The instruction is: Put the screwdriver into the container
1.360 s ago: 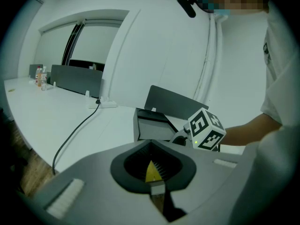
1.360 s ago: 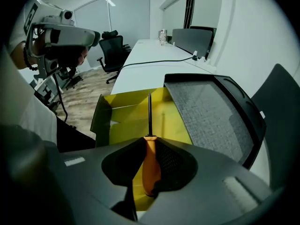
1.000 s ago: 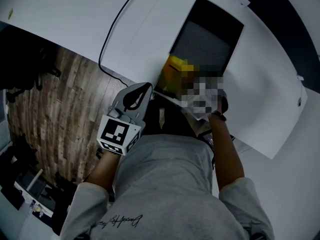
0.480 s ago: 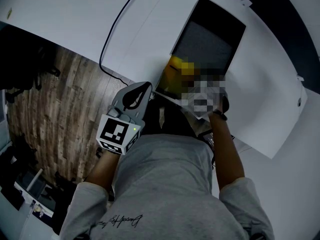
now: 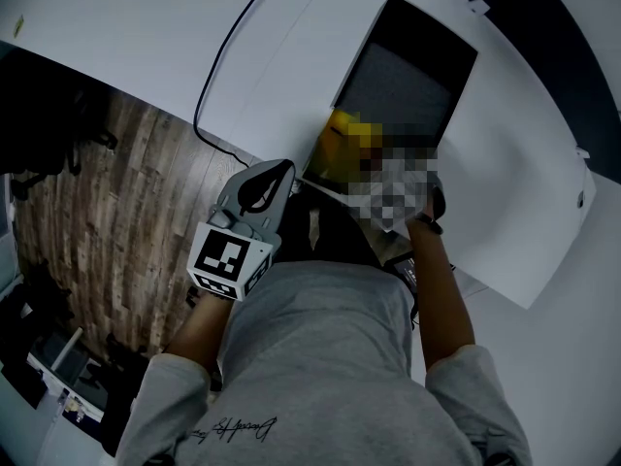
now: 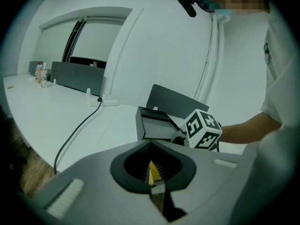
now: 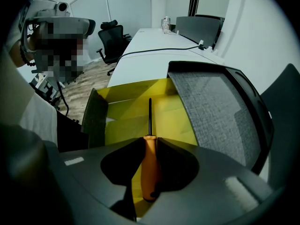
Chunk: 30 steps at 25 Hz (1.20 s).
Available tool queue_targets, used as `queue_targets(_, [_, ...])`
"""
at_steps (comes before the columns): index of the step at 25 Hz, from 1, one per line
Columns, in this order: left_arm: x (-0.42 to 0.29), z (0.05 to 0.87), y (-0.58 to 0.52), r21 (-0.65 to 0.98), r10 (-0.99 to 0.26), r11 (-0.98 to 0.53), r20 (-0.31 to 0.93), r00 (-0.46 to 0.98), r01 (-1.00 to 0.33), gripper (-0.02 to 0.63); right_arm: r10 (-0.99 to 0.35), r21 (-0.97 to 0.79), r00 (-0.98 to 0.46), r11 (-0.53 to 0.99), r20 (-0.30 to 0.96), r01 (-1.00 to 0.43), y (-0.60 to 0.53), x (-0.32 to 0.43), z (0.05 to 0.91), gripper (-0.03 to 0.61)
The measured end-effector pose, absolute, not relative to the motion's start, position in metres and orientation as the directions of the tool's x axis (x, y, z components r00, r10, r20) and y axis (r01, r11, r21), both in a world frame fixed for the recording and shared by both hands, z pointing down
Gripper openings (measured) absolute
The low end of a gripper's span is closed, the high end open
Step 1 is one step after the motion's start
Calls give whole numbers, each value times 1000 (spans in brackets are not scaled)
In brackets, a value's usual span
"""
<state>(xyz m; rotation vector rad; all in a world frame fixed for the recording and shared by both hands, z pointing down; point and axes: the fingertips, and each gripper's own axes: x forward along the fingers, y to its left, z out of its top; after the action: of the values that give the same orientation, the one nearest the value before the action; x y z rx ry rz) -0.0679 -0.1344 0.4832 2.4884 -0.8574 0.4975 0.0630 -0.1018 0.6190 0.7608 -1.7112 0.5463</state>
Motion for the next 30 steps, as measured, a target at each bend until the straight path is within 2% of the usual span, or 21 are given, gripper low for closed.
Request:
queue_targets(6, [-68,482,-135,301,-485,-698,468,739,-649,0,-208,4,-185,676,961,-737,-100,62,617,136])
queue_targets(20, [-55,471,-134,291,-485,-714,451,749,-637,0,-256,-22,-245,648,935,-761,-102,63,592,137])
queue_targets(25, [-52,465,-133,278,-486,-721,450,749,-635,0,-294,-40,-280,621,914,-783,-105,67,577,130])
queue_targets(30, [-48,457,-133,259,-490,-730,446,749,-632,0,-340,-33,-299,610,892,-792,-108,71,562,97])
